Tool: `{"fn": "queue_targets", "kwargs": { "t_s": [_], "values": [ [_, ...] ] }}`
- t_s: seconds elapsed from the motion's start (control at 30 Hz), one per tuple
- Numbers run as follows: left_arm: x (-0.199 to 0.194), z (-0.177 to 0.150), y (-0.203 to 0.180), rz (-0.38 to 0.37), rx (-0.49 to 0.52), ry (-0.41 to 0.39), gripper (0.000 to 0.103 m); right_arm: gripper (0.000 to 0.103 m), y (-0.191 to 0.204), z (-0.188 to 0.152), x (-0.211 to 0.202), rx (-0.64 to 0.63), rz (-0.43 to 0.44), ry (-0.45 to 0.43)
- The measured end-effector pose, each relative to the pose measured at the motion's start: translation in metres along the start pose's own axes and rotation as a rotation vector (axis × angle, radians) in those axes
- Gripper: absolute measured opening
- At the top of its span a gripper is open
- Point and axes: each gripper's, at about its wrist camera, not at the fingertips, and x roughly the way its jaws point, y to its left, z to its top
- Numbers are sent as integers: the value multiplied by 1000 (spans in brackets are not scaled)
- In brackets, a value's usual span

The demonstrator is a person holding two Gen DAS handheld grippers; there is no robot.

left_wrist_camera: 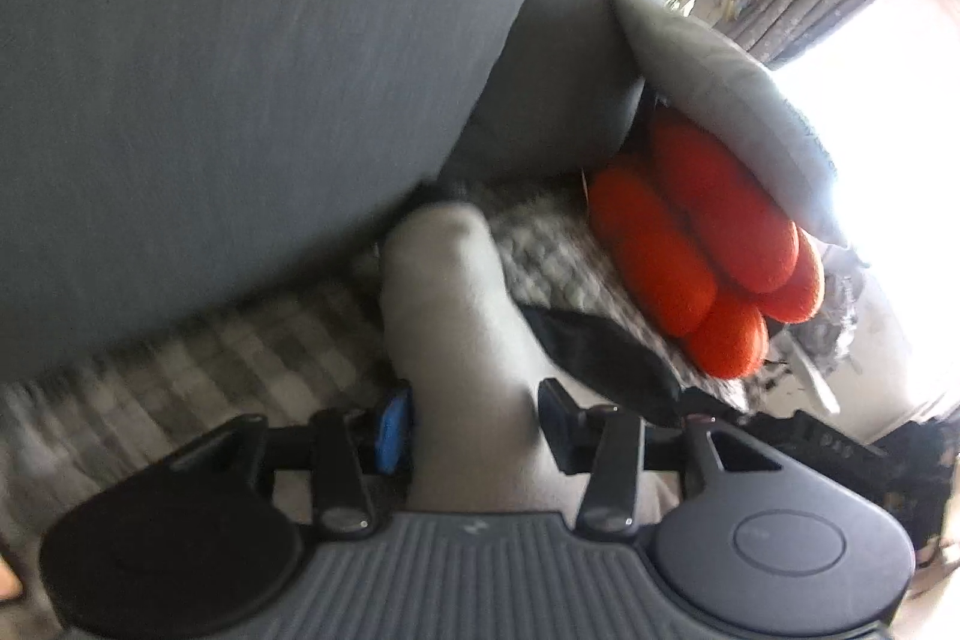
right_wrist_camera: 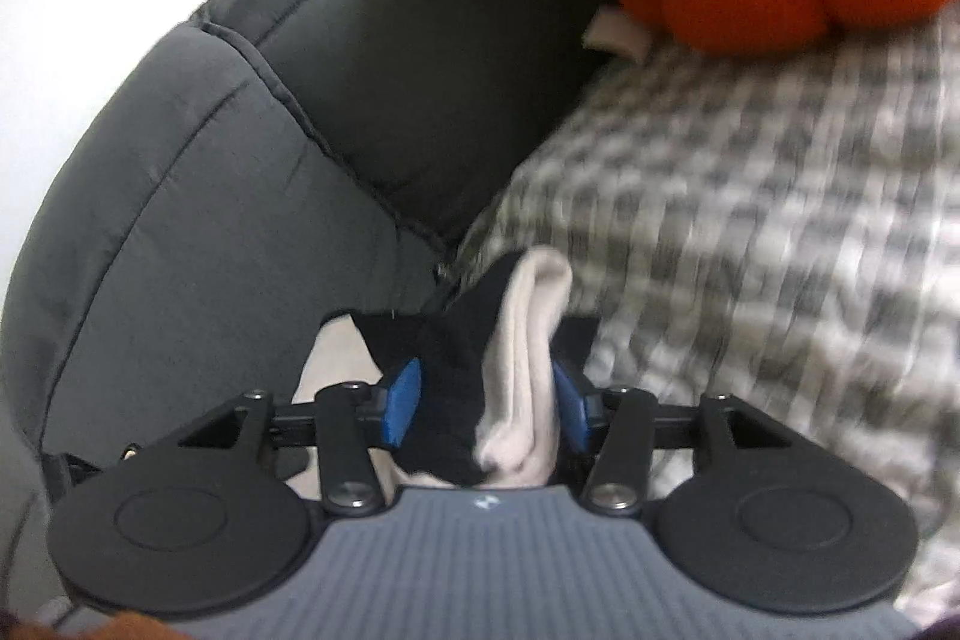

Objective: Fold clothes
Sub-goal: 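Lower the folded bundle onto the quilt beside the sofa back with both grippers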

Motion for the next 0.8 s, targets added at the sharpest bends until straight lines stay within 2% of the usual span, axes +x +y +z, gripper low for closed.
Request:
{"fn": "queue_targets", "kwargs": {
  "t_s": [0.17,0.23,0.3,0.37,0.5,0.53,0.57,0.67,0.77,0.8],
  "values": [
    [-12,10,-30,63,172,-156,46,54,35,2,1,-185,-44,-93],
    [5,18,-43,57,224,-162,44,51,52,-4,11,-288,-85,-97],
    [22,22,-48,57,249,-150,36,46,58,-10,21,-349,-117,-93],
    [37,22,-47,81,254,-141,33,44,63,-17,32,-401,-148,-86],
    [51,15,-25,137,182,-116,31,37,46,-26,39,-364,-172,-81],
    [56,13,-18,156,168,-102,27,37,42,-29,40,-352,-178,-80],
    [60,11,-13,168,164,-96,19,36,37,-31,42,-339,-183,-79],
    [63,8,-9,185,165,-89,18,37,23,-38,46,-302,-199,-76],
    [58,13,-15,197,151,-74,18,39,31,-34,45,-309,-205,-64],
    [55,14,-18,200,143,-69,21,41,34,-32,42,-309,-202,-61]
  ]
}}
